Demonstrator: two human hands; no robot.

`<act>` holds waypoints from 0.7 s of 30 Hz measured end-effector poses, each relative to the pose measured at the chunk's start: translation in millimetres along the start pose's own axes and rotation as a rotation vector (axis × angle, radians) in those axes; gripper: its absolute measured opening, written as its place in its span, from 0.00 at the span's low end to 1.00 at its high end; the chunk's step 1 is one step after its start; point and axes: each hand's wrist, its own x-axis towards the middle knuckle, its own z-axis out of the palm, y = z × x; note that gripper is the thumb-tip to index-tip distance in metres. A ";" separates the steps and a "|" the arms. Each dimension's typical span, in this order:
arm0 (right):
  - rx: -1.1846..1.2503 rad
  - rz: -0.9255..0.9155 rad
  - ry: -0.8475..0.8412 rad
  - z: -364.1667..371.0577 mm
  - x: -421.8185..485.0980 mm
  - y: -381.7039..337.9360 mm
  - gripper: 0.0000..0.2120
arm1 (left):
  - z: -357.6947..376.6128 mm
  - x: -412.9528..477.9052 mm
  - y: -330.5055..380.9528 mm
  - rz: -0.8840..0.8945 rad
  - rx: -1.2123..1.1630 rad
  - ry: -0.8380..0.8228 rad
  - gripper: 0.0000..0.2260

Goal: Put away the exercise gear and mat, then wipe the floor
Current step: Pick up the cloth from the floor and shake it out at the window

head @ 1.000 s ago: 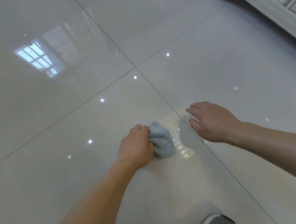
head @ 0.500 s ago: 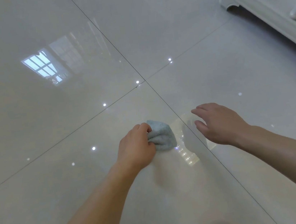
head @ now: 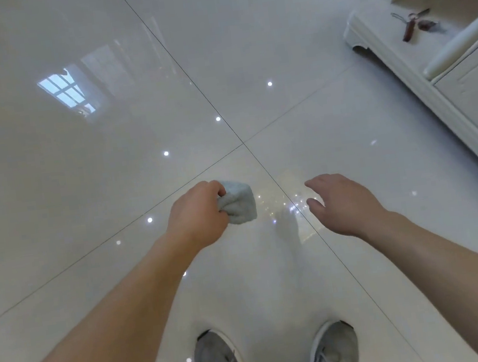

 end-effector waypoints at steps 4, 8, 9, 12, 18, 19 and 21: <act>-0.028 -0.020 -0.026 -66.6 -34.3 -31.5 0.19 | -65.4 -38.3 14.9 0.012 0.016 -0.012 0.16; -0.040 -0.023 -0.016 -138.2 -68.0 -65.8 0.18 | -140.5 -76.1 30.2 0.011 0.013 0.000 0.15; -0.038 -0.023 -0.011 -156.3 -76.1 -74.7 0.18 | -159.6 -85.2 33.8 0.013 0.017 0.009 0.15; -0.032 -0.023 -0.002 -210.2 -100.1 -101.0 0.19 | -217.4 -114.1 45.5 0.015 0.022 0.039 0.15; -0.010 -0.061 0.020 -316.5 -144.6 -150.0 0.22 | -329.4 -173.3 69.4 -0.004 0.001 0.099 0.15; -0.006 -0.071 0.027 -332.4 -151.9 -157.8 0.22 | -345.7 -183.1 73.0 -0.010 -0.004 0.101 0.14; -0.002 -0.088 0.044 -364.0 -164.3 -172.0 0.22 | -376.4 -199.2 79.6 -0.014 -0.015 0.118 0.14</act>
